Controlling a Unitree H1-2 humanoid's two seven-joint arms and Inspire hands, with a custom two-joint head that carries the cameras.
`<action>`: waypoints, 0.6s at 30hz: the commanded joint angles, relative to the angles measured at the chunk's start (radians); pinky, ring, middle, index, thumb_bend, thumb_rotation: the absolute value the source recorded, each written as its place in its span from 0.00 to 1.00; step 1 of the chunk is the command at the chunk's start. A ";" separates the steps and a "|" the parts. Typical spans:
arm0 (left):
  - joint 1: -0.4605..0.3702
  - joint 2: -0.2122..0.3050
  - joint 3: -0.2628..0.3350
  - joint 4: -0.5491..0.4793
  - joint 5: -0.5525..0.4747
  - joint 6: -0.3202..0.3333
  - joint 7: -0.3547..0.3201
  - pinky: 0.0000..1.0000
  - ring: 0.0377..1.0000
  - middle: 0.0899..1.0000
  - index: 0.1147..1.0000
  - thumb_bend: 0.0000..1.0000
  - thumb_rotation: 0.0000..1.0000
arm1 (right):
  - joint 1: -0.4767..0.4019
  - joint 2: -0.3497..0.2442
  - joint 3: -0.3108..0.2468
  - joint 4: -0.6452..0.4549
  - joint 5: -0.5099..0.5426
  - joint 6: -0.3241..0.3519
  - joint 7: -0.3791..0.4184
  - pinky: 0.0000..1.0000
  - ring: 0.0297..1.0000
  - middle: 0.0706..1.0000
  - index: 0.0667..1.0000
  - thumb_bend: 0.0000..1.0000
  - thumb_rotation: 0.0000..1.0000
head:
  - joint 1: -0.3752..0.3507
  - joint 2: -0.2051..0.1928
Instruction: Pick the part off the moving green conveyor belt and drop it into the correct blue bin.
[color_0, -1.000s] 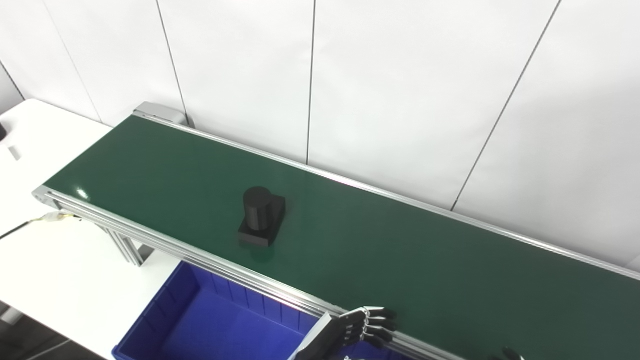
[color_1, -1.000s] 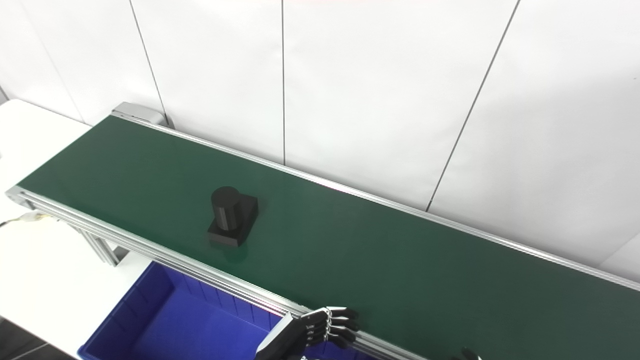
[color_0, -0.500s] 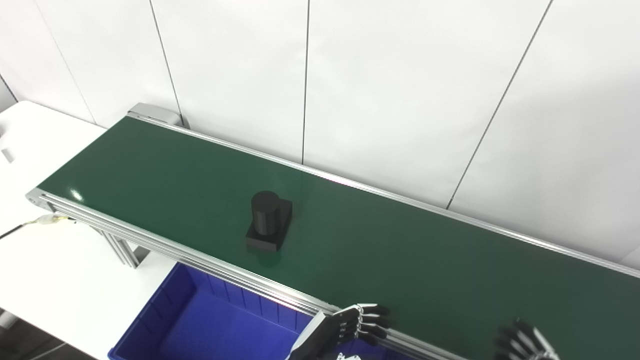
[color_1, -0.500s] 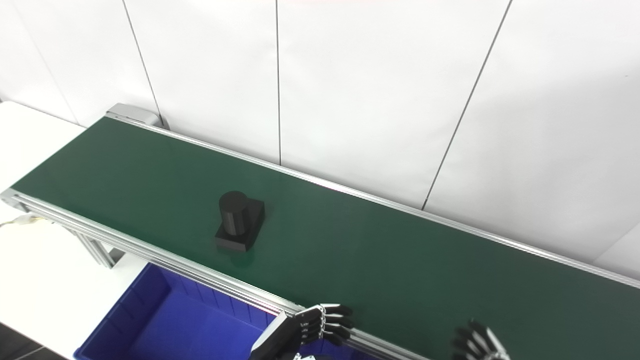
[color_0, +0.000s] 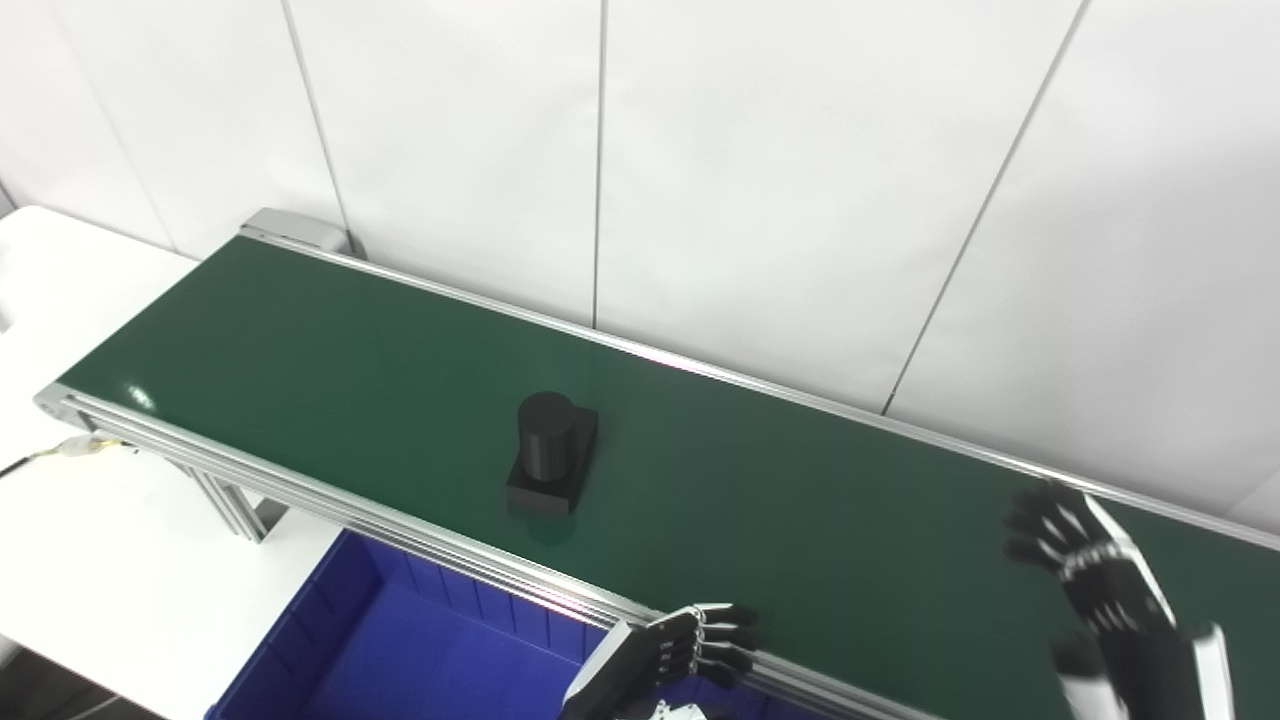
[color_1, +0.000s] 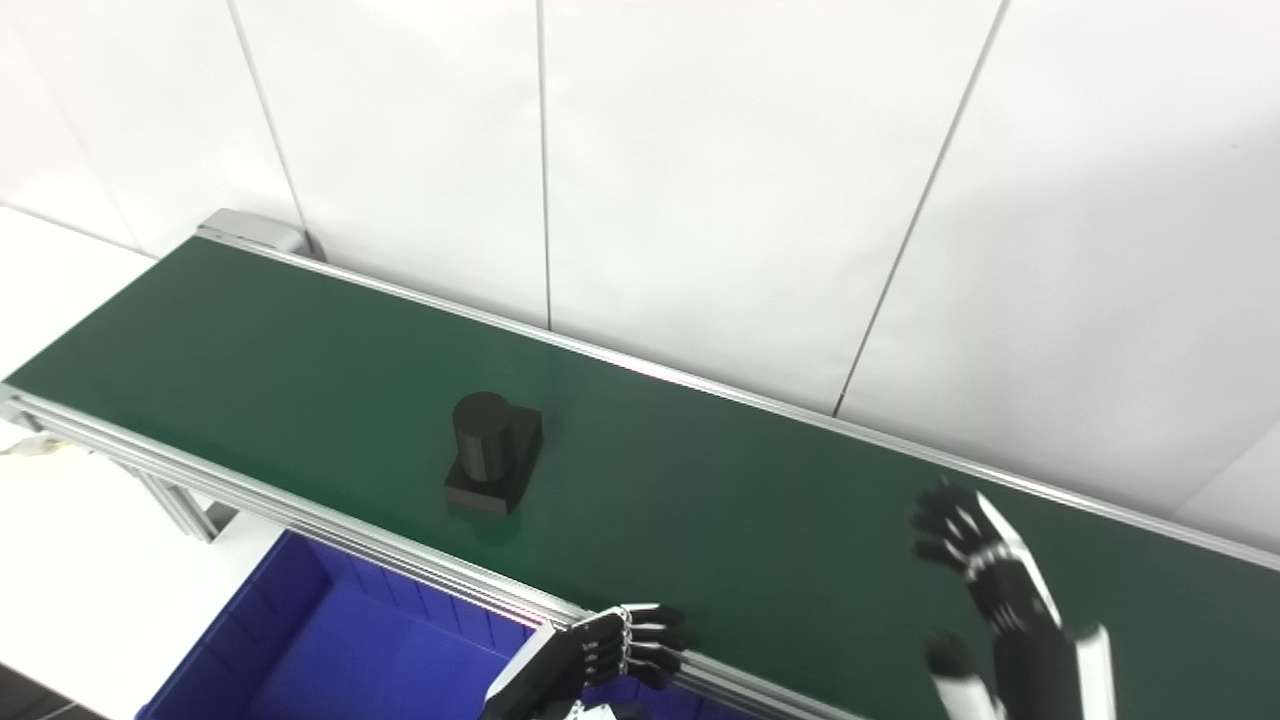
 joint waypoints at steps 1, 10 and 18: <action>-0.012 0.005 0.009 -0.016 -0.012 -0.043 -0.012 0.64 0.68 0.72 0.77 0.78 0.59 | -0.049 0.015 0.010 -0.042 -0.036 0.034 0.002 0.66 0.75 0.78 0.82 0.54 0.72 | -0.017 0.003; -0.011 0.008 0.039 -0.014 -0.029 -0.043 -0.050 0.65 0.69 0.72 0.77 0.78 0.59 | -0.169 0.055 0.056 -0.028 -0.159 0.170 0.015 0.66 0.75 0.79 0.82 0.51 0.54 | -0.060 0.015; -0.012 0.006 0.072 -0.008 -0.051 -0.043 -0.088 0.65 0.69 0.72 0.77 0.80 0.61 | -0.274 0.094 0.106 0.070 -0.207 0.271 0.032 0.71 0.81 0.83 0.85 0.58 0.53 | -0.080 0.021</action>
